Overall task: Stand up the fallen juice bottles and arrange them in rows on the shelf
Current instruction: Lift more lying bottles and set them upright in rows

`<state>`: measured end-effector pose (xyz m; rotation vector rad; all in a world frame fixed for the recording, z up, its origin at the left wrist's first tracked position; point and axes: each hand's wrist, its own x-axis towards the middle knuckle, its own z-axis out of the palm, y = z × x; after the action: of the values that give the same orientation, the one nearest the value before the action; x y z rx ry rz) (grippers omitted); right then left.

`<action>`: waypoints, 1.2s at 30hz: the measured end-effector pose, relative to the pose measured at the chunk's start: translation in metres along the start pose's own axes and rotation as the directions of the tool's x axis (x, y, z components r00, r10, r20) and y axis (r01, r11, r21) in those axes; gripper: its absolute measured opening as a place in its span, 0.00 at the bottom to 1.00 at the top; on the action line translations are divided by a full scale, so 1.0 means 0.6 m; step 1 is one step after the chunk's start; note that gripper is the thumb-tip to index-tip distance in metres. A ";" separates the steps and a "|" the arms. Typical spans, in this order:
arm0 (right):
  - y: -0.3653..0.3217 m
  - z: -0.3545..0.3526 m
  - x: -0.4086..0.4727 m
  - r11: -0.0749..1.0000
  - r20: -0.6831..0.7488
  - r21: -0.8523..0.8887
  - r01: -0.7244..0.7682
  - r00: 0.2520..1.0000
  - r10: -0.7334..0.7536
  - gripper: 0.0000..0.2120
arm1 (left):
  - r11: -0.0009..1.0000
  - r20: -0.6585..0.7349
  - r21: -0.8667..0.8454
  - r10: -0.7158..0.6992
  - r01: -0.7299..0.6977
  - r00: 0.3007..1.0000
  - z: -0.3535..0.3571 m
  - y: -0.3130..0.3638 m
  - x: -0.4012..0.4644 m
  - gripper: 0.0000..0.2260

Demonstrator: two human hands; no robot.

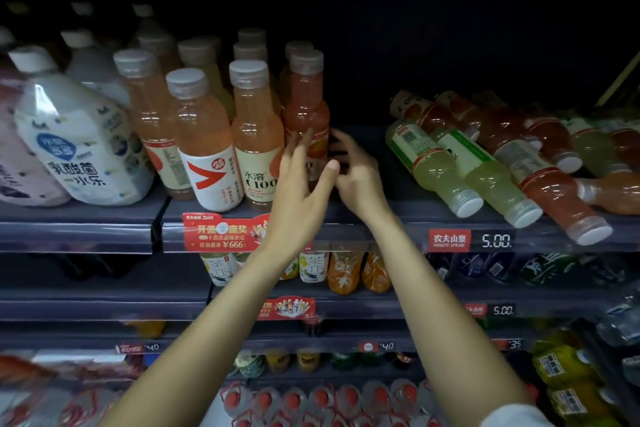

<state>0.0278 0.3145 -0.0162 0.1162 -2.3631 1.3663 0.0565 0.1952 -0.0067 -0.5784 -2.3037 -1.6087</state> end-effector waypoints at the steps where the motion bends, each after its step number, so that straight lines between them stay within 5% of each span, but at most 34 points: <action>1: -0.001 -0.013 -0.001 1.000 0.042 -0.006 -0.002 0.999 0.002 0.24 | 0.999 -0.016 0.015 0.031 -0.030 0.999 0.005 0.001 -0.001 0.24; 6: 0.009 -0.113 -0.039 0.935 0.003 -0.337 0.106 0.994 -0.111 0.17 | 0.946 -0.029 0.142 0.297 -0.290 0.954 0.038 -0.001 0.000 0.17; 11: 0.028 -0.200 -0.089 0.670 -0.230 -0.737 -0.087 0.965 -0.128 0.20 | 0.863 0.288 0.219 0.389 -0.456 0.875 0.096 -0.013 0.067 0.20; 14: 0.033 -0.215 -0.100 0.482 -0.208 -0.849 -0.214 0.976 0.067 0.28 | 0.818 0.508 0.245 0.349 -0.521 0.788 0.139 -0.008 0.114 0.27; 17: 0.042 -0.223 -0.101 0.498 -0.184 -0.836 -0.230 0.973 0.141 0.28 | 0.748 0.673 0.285 0.289 -0.599 0.681 0.178 -0.002 0.145 0.34; 20: 0.047 -0.237 -0.099 0.661 -0.223 -0.712 -0.237 0.969 0.107 0.25 | 0.714 0.725 0.262 0.299 -0.650 0.621 0.196 -0.003 0.156 0.34; 24: 0.045 -0.276 -0.090 0.937 -0.349 -0.287 -0.197 0.933 0.089 0.19 | 0.670 0.599 0.303 0.419 -0.678 0.682 0.187 0.011 0.142 0.33; 28: 0.045 -0.301 -0.059 0.999 -0.256 0.036 -0.001 0.967 0.010 0.21 | 0.742 0.416 0.440 0.331 -0.505 0.847 0.168 0.039 0.132 0.37; 31: 0.060 -0.282 -0.032 0.999 -0.050 -0.006 0.037 0.998 -0.037 0.29 | 0.882 0.206 0.395 0.188 -0.257 0.960 0.154 0.037 0.131 0.33; 36: 0.079 -0.201 -0.006 1.000 0.146 -0.011 0.013 0.989 -0.012 0.38 | 0.973 0.037 0.228 0.022 -0.030 0.999 0.136 0.027 0.112 0.31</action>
<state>0.0547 0.4406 -0.0033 0.2346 -2.4851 1.3801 0.0054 0.2877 0.0081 -0.5818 -2.4507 -1.3054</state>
